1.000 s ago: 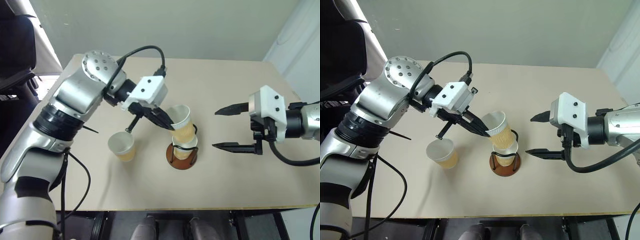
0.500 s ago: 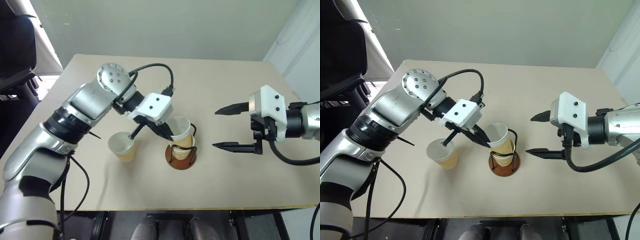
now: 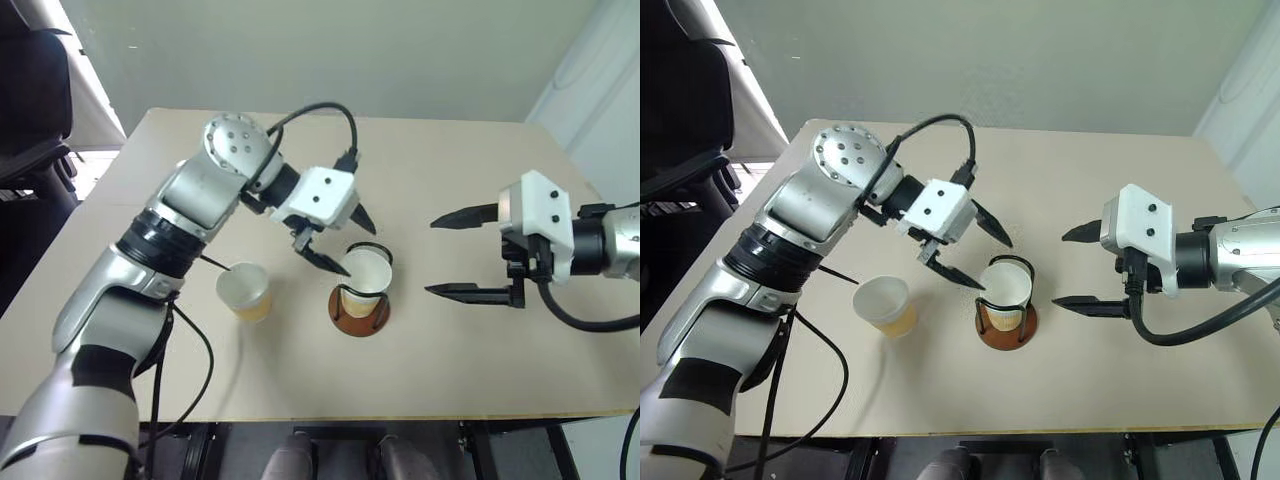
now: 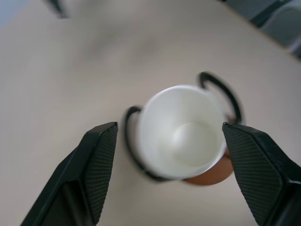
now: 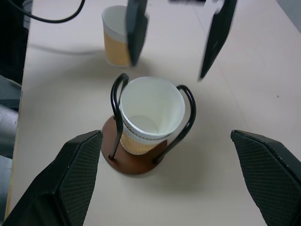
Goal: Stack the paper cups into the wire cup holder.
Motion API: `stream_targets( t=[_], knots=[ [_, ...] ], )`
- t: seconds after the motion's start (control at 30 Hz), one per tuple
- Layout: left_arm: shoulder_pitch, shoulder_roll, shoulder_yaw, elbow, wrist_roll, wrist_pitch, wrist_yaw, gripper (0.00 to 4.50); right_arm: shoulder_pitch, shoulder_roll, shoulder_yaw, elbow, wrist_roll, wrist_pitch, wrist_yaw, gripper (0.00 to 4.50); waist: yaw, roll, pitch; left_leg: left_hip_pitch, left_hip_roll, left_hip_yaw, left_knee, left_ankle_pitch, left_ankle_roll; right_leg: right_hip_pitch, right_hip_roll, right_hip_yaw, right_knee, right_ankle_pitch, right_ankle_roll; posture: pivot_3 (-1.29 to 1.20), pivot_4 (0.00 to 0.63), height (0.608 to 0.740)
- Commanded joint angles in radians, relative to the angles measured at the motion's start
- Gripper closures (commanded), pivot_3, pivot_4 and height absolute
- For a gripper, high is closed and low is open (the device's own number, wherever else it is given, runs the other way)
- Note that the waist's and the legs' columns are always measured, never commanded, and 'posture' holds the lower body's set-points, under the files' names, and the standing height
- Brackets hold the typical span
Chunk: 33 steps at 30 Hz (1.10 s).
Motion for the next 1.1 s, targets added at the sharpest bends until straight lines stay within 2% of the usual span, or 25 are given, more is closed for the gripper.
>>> stream_targets(
  t=[0.03, 0.17, 0.27, 0.47, 0.57, 0.67, 0.9, 1.1],
  knots=[
    [0.006, 0.086, 0.098, -0.059, 0.036, -0.018, -0.009, 0.64, -0.002, 0.002, -0.031, -0.019, 0.004, -0.014, -0.005, 0.0, -0.004, 0.0, 0.0, 0.0, 0.0, 0.0, 0.0, 0.0, 0.0, 0.0, 0.0, 0.0, 0.0, 0.0, 0.0, 0.0, 0.15, 0.74],
    [0.06, 0.177, 0.122, -0.101, 0.109, -0.039, -0.01, 0.64, -0.01, 0.0, -0.028, -0.007, 0.005, -0.021, 0.01, 0.0, -0.005, 0.001, 0.0, 0.0, 0.0, 0.0, 0.0, 0.0, 0.0, 0.0, 0.0, 0.0, -0.001, 0.0, 0.0, 0.0, 0.15, 0.74],
    [0.094, 0.21, 0.137, -0.126, 0.139, -0.023, -0.002, 0.64, -0.024, -0.001, -0.017, 0.007, 0.003, -0.027, 0.028, 0.0, 0.001, 0.0, 0.0, 0.0, 0.0, 0.0, 0.0, 0.0, 0.001, 0.0, 0.0, 0.001, 0.0, 0.0, 0.0, 0.0, 0.15, 0.74],
    [0.171, 0.285, 0.196, -0.24, 0.093, 0.068, -0.048, 0.64, -0.051, -0.008, -0.005, 0.031, 0.006, -0.028, 0.064, 0.0, -0.002, 0.001, 0.0, 0.0, 0.0, 0.0, 0.0, -0.001, 0.002, 0.0, 0.0, 0.001, -0.001, 0.0, 0.0, 0.0, 0.15, 0.74],
    [0.225, 0.367, 0.216, -0.353, -0.014, 0.178, -0.055, 0.64, -0.047, -0.027, -0.013, 0.037, 0.011, -0.02, 0.088, 0.0, -0.006, 0.001, 0.0, 0.0, 0.0, 0.0, -0.001, -0.001, 0.001, -0.001, 0.0, 0.001, -0.001, 0.0, 0.0, 0.0, 0.15, 0.74],
    [0.286, 0.453, 0.21, -0.406, -0.02, 0.176, -0.056, 0.64, -0.035, -0.056, -0.031, 0.043, 0.025, -0.007, 0.121, 0.0, -0.007, 0.001, 0.0, 0.0, 0.0, 0.0, -0.001, -0.001, 0.001, -0.001, 0.0, 0.001, -0.001, 0.0, 0.0, 0.0, 0.15, 0.74],
    [0.427, 0.523, 0.256, -0.516, -0.017, 0.222, -0.034, 0.64, -0.086, -0.059, 0.0, 0.069, 0.039, -0.003, 0.174, 0.0, -0.006, 0.001, 0.0, 0.001, 0.0, 0.0, 0.0, -0.001, 0.001, 0.0, 0.0, 0.001, 0.0, 0.0, 0.0, 0.0, 0.15, 0.74],
    [0.52, 0.566, 0.281, -0.559, 0.013, 0.252, -0.014, 0.64, -0.127, -0.019, -0.02, 0.067, 0.122, -0.008, 0.23, 0.0, -0.01, 0.001, 0.0, 0.001, 0.0, 0.0, -0.001, -0.001, 0.001, -0.001, 0.0, 0.001, 0.0, -0.001, -0.001, 0.0, 0.15, 0.74]
  ],
)
